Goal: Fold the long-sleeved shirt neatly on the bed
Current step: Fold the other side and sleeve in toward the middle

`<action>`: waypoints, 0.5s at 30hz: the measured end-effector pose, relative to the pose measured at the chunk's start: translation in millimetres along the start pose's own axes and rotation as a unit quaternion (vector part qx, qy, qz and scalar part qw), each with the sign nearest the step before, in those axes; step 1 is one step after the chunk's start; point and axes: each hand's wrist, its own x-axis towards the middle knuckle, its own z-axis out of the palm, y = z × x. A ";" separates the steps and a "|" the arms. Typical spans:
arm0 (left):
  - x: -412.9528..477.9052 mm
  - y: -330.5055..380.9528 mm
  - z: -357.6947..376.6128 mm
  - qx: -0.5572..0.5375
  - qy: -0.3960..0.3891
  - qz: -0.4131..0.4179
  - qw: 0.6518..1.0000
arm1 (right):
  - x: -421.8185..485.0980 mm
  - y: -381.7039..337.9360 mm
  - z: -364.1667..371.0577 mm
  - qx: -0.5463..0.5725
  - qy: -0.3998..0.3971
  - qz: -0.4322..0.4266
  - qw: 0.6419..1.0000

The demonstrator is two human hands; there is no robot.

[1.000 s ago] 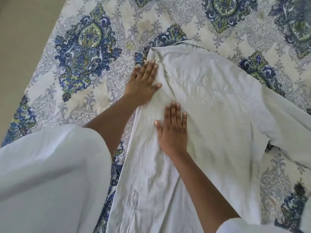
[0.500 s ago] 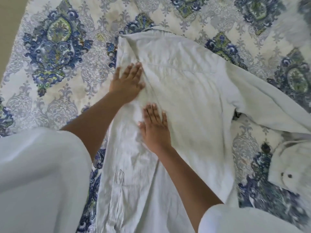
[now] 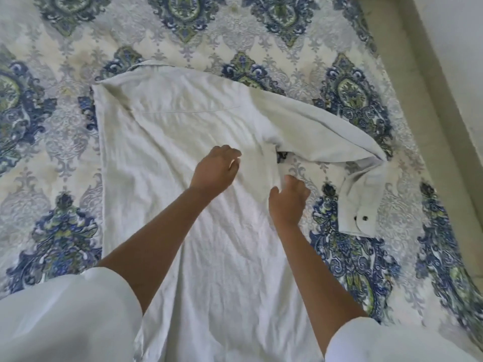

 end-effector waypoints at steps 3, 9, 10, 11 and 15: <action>22.2 35.2 22.7 0.011 -0.040 -0.014 0.999 | 15.8 15.9 -7.8 0.054 -0.050 0.024 0.997; 57.3 83.7 60.2 0.194 -0.083 -0.107 0.972 | 11.6 10.9 -13.7 0.153 -0.121 -0.050 0.980; 62.6 85.1 59.8 0.224 -0.074 -0.124 0.964 | 8.4 9.8 -13.3 0.155 -0.128 -0.068 0.977; 69.1 83.8 57.0 0.248 -0.063 -0.135 0.957 | 4.7 8.7 -13.4 0.162 -0.136 -0.081 0.974; 94.2 65.5 23.5 0.282 -0.011 -0.089 0.955 | -10.3 6.4 -13.3 0.182 -0.193 -0.101 0.959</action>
